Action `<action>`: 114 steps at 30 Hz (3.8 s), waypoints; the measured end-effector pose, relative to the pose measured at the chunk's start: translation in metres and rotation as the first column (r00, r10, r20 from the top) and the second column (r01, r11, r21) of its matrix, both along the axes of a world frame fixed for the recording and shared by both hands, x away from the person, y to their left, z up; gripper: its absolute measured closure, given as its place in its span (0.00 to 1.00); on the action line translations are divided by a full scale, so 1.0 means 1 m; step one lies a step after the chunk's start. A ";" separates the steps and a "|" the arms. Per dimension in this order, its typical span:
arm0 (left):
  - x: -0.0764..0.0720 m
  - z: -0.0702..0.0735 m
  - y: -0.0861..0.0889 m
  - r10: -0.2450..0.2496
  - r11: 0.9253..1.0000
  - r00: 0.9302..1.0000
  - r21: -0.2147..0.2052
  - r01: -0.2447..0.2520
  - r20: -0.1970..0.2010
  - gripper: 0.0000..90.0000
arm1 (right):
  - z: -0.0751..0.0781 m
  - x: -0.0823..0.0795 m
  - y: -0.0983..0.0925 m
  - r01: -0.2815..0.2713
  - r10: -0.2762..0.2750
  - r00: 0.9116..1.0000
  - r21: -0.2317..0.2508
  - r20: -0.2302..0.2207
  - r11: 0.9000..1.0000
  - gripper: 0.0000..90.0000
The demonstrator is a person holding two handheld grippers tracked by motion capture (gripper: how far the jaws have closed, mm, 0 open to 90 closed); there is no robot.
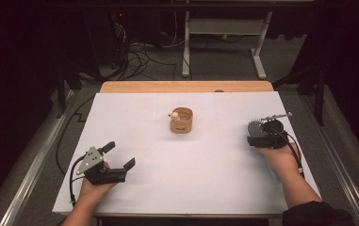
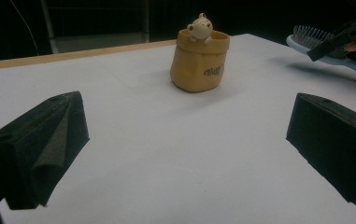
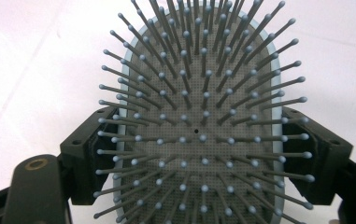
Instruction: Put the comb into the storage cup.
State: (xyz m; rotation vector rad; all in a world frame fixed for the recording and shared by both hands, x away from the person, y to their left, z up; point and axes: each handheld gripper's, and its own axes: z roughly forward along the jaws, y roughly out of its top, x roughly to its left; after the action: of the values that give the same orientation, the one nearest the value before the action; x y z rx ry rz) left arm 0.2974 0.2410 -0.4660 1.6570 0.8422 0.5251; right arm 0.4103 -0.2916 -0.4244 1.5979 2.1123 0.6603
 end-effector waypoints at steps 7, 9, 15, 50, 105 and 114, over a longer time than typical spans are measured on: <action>0.000 0.000 0.000 -0.001 1.000 1.000 0.001 0.001 0.000 0.00 | 0.009 -0.007 0.004 -0.028 0.027 0.998 0.021 0.055 0.999 0.24; 0.000 0.000 0.000 -0.001 1.000 1.000 0.000 0.001 0.000 0.00 | 0.011 -0.008 0.005 -0.034 0.032 0.997 0.026 0.064 0.999 0.24; 0.000 0.000 0.000 0.000 1.000 1.000 0.001 0.000 0.000 0.00 | 0.016 -0.013 0.011 -0.060 0.055 0.993 0.049 0.108 0.997 0.24; 0.000 0.000 0.000 0.002 1.000 1.000 0.004 -0.002 0.002 0.00 | 0.027 -0.036 0.037 -0.198 0.116 0.926 0.203 0.359 0.959 0.24; -0.003 0.006 -0.009 -0.022 1.000 1.000 0.011 0.023 -0.011 0.00 | 0.026 -0.077 0.063 -0.354 0.153 0.761 0.205 0.631 0.912 0.23; -0.003 0.011 -0.014 -0.038 0.999 0.999 0.014 0.038 0.002 0.00 | 0.029 -0.076 0.083 -0.393 0.192 0.744 0.187 0.640 0.900 0.23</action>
State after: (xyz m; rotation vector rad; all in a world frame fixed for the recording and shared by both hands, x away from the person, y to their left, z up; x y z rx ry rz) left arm 0.2941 0.2269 -0.4555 1.6813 0.8055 0.5079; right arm 0.3347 -0.2091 -0.3950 0.9636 1.8169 1.4651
